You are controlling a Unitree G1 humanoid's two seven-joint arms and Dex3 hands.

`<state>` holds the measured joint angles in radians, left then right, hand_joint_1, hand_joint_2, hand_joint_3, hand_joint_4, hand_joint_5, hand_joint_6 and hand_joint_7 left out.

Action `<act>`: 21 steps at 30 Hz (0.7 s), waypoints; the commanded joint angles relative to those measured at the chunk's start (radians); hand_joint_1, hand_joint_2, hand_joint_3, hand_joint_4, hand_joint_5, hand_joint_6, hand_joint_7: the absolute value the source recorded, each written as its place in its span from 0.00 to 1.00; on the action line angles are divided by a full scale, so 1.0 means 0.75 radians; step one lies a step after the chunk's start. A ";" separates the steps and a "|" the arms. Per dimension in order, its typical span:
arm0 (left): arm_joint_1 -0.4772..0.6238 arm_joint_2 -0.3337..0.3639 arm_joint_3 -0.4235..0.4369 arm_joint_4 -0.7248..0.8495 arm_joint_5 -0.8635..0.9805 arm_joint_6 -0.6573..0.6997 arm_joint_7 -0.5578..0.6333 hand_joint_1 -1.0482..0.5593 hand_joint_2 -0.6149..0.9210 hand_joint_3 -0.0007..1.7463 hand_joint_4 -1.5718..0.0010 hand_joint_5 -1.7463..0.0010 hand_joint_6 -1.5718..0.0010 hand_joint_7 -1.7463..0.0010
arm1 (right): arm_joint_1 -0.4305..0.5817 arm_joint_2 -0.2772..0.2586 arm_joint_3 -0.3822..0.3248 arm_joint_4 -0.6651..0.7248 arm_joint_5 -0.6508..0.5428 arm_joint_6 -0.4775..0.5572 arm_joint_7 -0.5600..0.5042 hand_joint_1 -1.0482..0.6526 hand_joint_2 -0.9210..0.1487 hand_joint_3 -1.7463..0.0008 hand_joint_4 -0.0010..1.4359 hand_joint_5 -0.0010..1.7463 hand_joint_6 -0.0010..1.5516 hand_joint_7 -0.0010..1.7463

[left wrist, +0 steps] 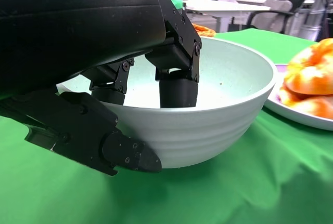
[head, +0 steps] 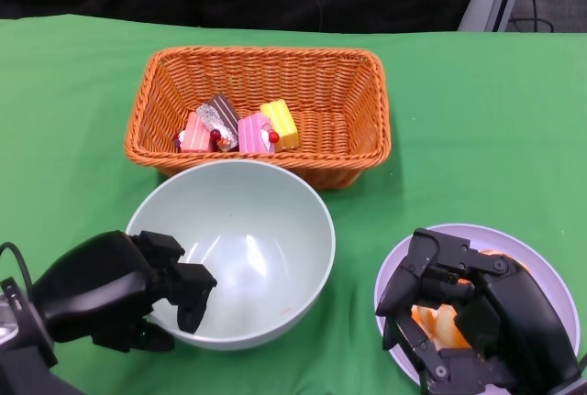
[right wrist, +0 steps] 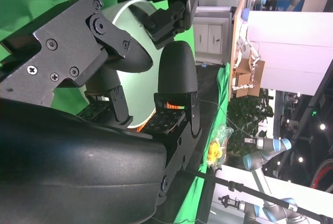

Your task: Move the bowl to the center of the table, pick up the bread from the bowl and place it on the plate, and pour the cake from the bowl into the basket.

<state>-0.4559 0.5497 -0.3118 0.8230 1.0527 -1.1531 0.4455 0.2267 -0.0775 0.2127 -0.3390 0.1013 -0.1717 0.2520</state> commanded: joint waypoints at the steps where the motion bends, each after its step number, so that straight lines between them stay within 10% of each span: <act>1: -0.011 0.045 -0.041 -0.017 -0.025 0.065 0.022 0.52 1.00 0.08 0.54 0.09 0.47 0.48 | 0.000 0.003 -0.001 -0.004 0.003 0.007 -0.005 0.58 0.42 0.32 0.53 0.88 0.48 0.76; 9: 0.017 0.067 -0.072 -0.065 -0.131 0.113 -0.001 0.53 1.00 0.04 0.50 0.32 0.35 0.83 | -0.009 0.001 0.001 0.010 -0.008 -0.015 -0.001 0.59 0.43 0.32 0.52 0.89 0.47 0.75; 11: 0.013 0.088 -0.081 -0.059 -0.221 0.064 -0.107 0.39 1.00 0.06 0.56 0.73 0.48 0.96 | -0.006 0.006 0.003 0.006 -0.006 -0.009 -0.005 0.58 0.43 0.32 0.53 0.88 0.48 0.75; 16: -0.003 0.141 -0.150 -0.051 -0.617 -0.028 -0.573 0.05 1.00 0.16 0.81 0.99 0.77 1.00 | -0.006 0.003 0.002 0.009 0.007 -0.004 0.005 0.58 0.43 0.31 0.53 0.88 0.48 0.75; 21: 0.079 0.183 -0.224 -0.277 -1.453 0.326 -1.390 0.00 1.00 0.22 0.99 1.00 0.92 1.00 | -0.007 0.004 0.002 0.015 0.003 -0.011 0.003 0.58 0.43 0.32 0.53 0.88 0.48 0.74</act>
<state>-0.4413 0.6325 -0.4611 0.7242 0.2703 -1.0729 -0.3008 0.2235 -0.0743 0.2158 -0.3336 0.0989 -0.1767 0.2530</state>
